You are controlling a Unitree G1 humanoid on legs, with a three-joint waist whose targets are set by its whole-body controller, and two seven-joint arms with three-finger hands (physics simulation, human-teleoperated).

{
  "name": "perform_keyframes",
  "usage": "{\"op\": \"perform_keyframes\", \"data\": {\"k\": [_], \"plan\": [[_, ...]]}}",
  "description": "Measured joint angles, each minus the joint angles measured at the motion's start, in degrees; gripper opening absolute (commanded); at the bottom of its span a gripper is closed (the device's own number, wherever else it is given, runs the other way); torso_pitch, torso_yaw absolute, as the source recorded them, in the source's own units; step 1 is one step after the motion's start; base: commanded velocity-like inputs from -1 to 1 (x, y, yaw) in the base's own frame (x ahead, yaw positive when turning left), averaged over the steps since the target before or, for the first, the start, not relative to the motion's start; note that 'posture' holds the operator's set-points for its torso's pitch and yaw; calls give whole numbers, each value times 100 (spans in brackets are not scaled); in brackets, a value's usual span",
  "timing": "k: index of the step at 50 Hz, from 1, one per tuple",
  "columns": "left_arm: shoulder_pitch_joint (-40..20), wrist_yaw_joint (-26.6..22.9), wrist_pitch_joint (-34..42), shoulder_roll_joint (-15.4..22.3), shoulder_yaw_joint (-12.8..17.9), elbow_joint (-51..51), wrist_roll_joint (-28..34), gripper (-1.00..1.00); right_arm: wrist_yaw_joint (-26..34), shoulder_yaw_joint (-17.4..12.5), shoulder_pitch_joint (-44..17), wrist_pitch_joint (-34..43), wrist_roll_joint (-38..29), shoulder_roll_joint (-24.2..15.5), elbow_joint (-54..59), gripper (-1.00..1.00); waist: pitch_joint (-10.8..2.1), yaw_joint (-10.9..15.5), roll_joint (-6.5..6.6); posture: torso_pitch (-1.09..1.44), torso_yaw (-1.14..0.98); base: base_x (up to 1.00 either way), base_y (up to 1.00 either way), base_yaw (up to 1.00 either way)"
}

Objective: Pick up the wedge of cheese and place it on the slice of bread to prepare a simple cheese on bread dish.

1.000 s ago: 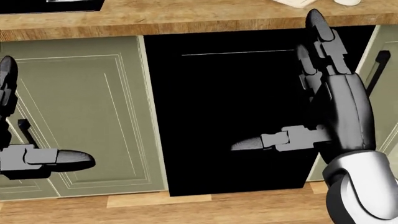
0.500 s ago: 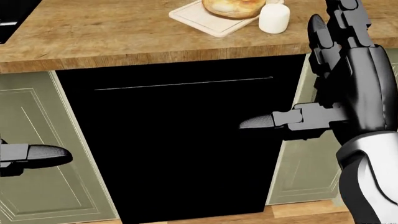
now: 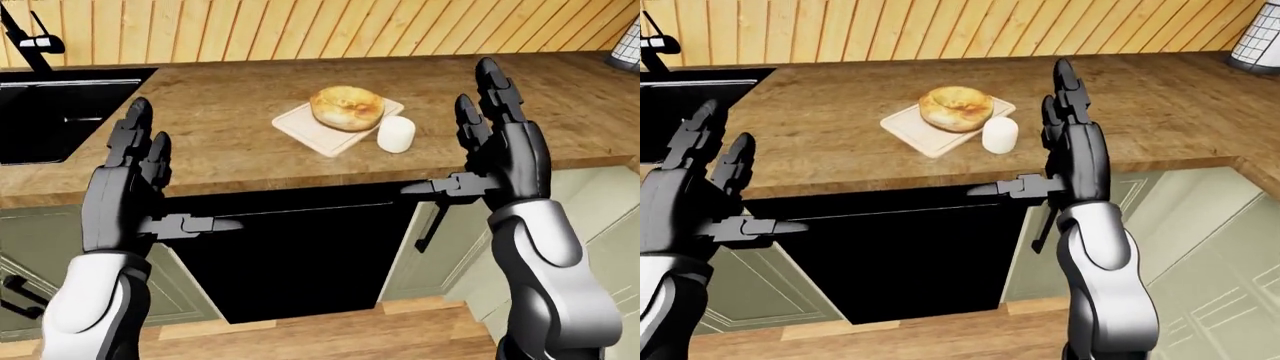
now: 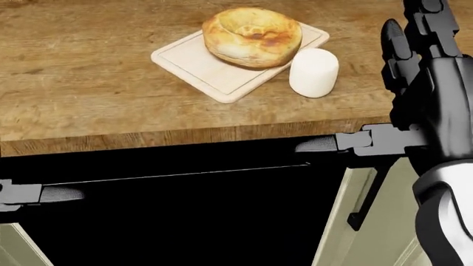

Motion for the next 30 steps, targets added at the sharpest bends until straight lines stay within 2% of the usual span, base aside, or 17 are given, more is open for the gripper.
{"op": "perform_keyframes", "data": {"k": [5,7,9,10,11,12,13,15,18,20,21,23,28,30], "plan": [[-25,17,11,30,135,-160,29,100,6,33,-58,-23,59,-12,-184,100,-86,-22,259,0,0,34,-18,0],[-52,17,-62,38,129,-220,34,100,-1,2,-63,-71,74,-27,-226,100,-105,-46,378,0,0,34,-18,0],[-69,13,-117,42,99,-221,38,100,-19,-11,-67,-93,72,-36,-236,100,-144,-49,553,0,0,34,-19,0],[-87,16,-132,57,88,-181,49,100,-21,1,-69,-97,74,-16,-219,100,-138,-19,583,0,0,34,-19,0],[-86,25,-127,54,79,-95,68,100,-16,40,-47,-73,86,8,-169,100,-75,25,527,0,0,34,-18,0],[-63,39,-96,39,75,-11,92,100,-4,90,-35,-30,104,8,-113,100,-41,54,555,0,0,32,-12,0],[-44,52,-54,37,74,53,116,100,10,129,-26,2,119,6,-79,100,-53,77,587,0,0,14,0,0],[-89,62,-8,54,75,71,140,100,23,111,-42,-2,129,-18,-106,100,-125,69,567,0,0,2,0,0],[-166,56,-72,83,65,-46,138,100,-6,20,-115,-60,110,-35,-165,100,-30,83,389,0,0,1,0,0],[-150,41,-103,81,56,-78,131,100,-27,26,-121,-57,105,-35,-184,100,10,121,190,0,0,1,0,0],[-144,31,-108,63,51,-79,125,100,-31,25,-127,-48,110,-47,-185,100,-10,107,68,0,0,0,0,0],[-64,-2,-69,-11,-28,-6,102,100,-42,-20,-74,-13,117,-55,-134,100,22,120,151,0,0,0,0,0],[-58,-59,-25,12,-17,6,85,100,-75,-25,-101,98,65,-110,-92,100,29,61,171,0,0,0,0,0],[-4,-94,-12,28,115,-178,56,100,-56,-54,-146,122,54,-160,-271,100,-13,65,312,0,0,0,0,0]]}}
